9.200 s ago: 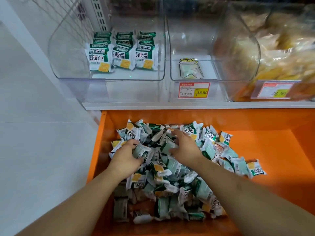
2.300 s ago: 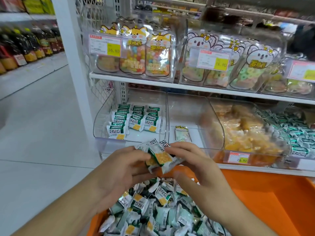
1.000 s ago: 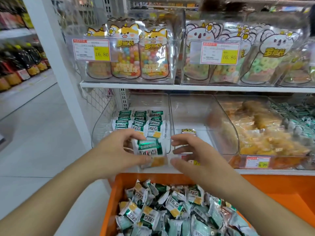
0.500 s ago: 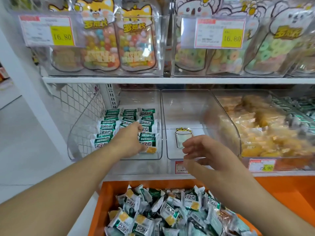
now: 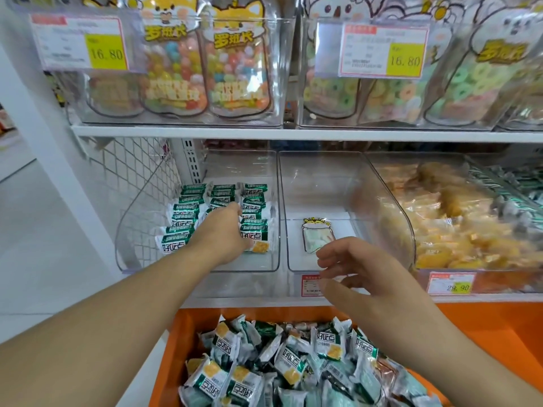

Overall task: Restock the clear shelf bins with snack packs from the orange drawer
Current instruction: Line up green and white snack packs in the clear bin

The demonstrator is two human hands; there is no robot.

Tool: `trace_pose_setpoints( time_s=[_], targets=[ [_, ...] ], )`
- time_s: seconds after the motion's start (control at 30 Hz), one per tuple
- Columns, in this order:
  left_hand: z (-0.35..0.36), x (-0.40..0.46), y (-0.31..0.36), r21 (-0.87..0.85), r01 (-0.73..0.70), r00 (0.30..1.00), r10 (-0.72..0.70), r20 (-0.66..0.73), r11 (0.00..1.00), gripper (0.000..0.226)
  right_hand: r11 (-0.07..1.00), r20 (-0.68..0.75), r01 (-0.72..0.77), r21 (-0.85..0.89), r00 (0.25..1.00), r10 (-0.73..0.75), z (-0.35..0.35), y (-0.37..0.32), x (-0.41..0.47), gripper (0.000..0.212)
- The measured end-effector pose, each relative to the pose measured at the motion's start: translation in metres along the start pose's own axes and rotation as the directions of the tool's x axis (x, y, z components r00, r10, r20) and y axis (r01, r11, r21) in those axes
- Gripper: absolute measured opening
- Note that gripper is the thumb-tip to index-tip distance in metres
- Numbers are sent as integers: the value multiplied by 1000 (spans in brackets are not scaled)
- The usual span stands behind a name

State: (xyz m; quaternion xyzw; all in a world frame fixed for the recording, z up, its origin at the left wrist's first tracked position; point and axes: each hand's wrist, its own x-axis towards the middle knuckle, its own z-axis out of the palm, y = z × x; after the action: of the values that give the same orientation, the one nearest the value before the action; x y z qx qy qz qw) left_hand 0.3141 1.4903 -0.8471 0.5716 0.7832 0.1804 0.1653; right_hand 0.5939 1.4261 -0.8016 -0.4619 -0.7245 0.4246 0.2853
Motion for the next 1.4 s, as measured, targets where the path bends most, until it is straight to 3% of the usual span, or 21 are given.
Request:
trace_pose_setpoints(
  time_s=[0.17,0.37,0.53,0.63,0.8,0.97,1.07,1.2,1.4],
  targets=[
    [-6,-4,2,43,-19,1000,19,-12,999,74,1000,0,-16,-14,1000,16,-2,5,-1,26],
    [-16,-20,7,-34,-26,999,25,-38,999,76,1000,-2,-14,23,1000,15,-5,6,-2,25],
    [-25,-66,11,-203,-139,985,113,-132,969,64,1000,23,0,20,1000,-1,-11,8,-11,22],
    [-25,-107,16,-395,-202,974,144,-173,896,50,1000,73,-16,-3,997,16,-16,13,-19,19],
    [4,-166,14,-580,-97,995,83,-51,809,35,994,125,-78,-79,988,88,-18,32,-32,13],
    [71,-204,-10,-420,44,986,28,163,906,32,946,150,-194,-261,960,238,4,78,-48,13],
    [110,-213,-25,-377,134,959,-23,284,916,37,889,191,-236,-393,924,330,18,118,-56,22],
    [145,-198,-36,-272,150,954,-67,293,951,55,783,121,-317,-535,888,443,20,164,-58,50],
    [187,-152,-51,-167,149,971,-112,212,975,58,757,-18,-425,-497,877,480,42,228,-55,70]
  ],
)
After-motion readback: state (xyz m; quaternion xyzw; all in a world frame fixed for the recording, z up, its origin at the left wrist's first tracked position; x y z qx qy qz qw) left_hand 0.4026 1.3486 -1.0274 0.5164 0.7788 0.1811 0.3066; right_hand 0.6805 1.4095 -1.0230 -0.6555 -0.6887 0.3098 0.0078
